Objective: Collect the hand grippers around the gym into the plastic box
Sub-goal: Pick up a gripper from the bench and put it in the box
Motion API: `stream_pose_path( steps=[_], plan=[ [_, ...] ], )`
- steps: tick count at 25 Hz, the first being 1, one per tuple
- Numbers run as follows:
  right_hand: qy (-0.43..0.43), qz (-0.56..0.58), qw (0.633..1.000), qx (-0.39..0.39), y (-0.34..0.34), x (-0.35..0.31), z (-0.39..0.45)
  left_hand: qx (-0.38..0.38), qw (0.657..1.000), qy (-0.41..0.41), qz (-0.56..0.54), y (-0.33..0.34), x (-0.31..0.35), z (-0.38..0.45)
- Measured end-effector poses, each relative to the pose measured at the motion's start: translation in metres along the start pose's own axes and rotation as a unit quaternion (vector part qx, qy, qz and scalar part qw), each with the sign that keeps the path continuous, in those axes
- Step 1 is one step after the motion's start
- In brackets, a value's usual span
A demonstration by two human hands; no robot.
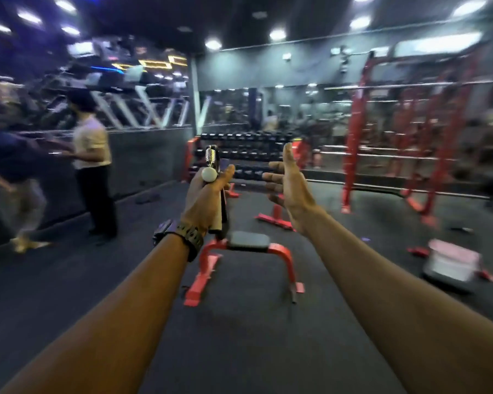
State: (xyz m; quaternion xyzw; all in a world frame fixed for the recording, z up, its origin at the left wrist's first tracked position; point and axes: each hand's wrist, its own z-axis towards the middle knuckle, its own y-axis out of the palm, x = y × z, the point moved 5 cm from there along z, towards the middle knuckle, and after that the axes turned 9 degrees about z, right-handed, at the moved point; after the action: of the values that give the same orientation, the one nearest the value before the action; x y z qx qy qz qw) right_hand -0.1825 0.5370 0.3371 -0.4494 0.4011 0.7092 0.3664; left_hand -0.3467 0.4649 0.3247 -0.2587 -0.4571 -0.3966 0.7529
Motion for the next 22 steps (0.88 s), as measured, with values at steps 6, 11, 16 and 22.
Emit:
stream_pose_path(
  steps=[6,11,16,22],
  plan=[
    [-0.024,-0.057,0.980,0.189,-0.253,-0.061,-0.067,-0.179,0.980,-0.009,-0.084,0.262,0.017,-0.062],
    [-0.014,-0.094,0.915,0.392,-0.410,-0.089,-0.188,-0.357,0.927,-0.023,-0.115,0.428,0.030,-0.153],
    [0.015,-0.115,0.865,0.488,-0.464,-0.076,-0.264,-0.446,0.887,-0.026,-0.120,0.489,0.025,-0.214],
    [0.038,-0.104,0.865,0.490,-0.452,-0.034,-0.252,-0.448,0.887,-0.057,-0.099,0.471,-0.023,-0.197]
  ],
)
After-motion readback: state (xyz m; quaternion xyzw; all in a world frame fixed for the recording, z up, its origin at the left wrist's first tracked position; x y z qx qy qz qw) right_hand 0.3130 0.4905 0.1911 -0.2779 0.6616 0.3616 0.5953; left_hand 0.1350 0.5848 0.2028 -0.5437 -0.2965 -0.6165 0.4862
